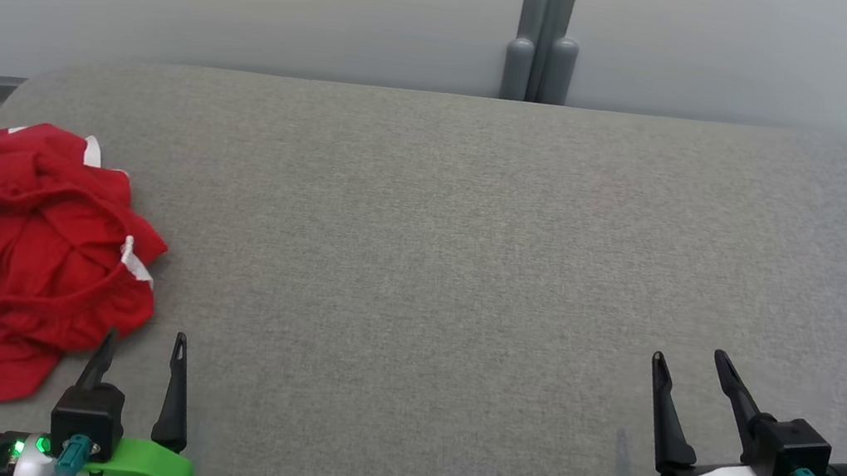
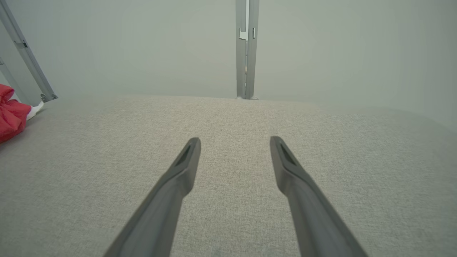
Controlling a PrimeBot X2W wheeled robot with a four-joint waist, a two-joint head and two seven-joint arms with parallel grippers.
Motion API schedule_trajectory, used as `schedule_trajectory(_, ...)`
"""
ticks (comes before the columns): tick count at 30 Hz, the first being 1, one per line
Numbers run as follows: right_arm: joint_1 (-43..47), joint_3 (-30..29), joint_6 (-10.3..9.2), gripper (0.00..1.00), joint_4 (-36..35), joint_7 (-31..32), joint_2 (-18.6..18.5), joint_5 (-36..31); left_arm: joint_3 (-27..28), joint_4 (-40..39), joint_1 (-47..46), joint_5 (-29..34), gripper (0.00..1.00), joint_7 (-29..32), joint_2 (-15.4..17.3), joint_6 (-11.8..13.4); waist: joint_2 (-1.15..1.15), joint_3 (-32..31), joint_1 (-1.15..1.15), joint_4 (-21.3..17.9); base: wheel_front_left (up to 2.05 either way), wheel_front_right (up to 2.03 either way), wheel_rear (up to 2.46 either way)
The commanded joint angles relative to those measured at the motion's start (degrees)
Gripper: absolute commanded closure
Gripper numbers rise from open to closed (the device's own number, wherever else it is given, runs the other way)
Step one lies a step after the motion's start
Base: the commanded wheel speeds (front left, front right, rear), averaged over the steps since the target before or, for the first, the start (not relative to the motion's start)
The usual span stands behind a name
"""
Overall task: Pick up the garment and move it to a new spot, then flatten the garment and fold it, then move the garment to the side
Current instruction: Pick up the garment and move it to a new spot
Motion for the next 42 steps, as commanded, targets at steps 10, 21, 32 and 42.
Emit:
schedule_trajectory(10, -1.03, 3.82, 0.00, 0.00, 0.14, -0.17, -0.98, 1.17, 2.07, 1.17, 1.26, 0.00, 0.00, -0.07, -0.43, -0.59, 0.00, 0.67, 0.00, 15.92, 0.00, 0.00, 0.00)
schedule_trajectory(21, -2.29, 7.23, 0.00, 0.00, 1.41, -0.17, -0.53, 2.23, 4.37, 1.77, 3.68, -1.08, 0.00, -0.07, -0.48, -1.58, 0.00, 0.85, 0.00, 24.07, 0.00, 0.00, 0.00)
schedule_trajectory(32, -2.43, 6.72, -0.01, 0.00, 2.10, -0.17, -2.52, 2.62, 3.77, 8.30, -4.71, -4.45, 0.00, -0.06, 0.83, -8.94, 0.00, 4.49, 0.00, 16.13, 0.00, 0.00, 0.00)
schedule_trajectory(42, -4.90, 6.48, -0.01, 0.00, 1.66, -0.17, -3.81, 3.28, -3.79, 16.03, -20.16, -3.97, 0.00, -0.06, 5.52, -9.83, 0.00, 11.33, 0.00, 7.91, 0.00, 0.00, 0.00)
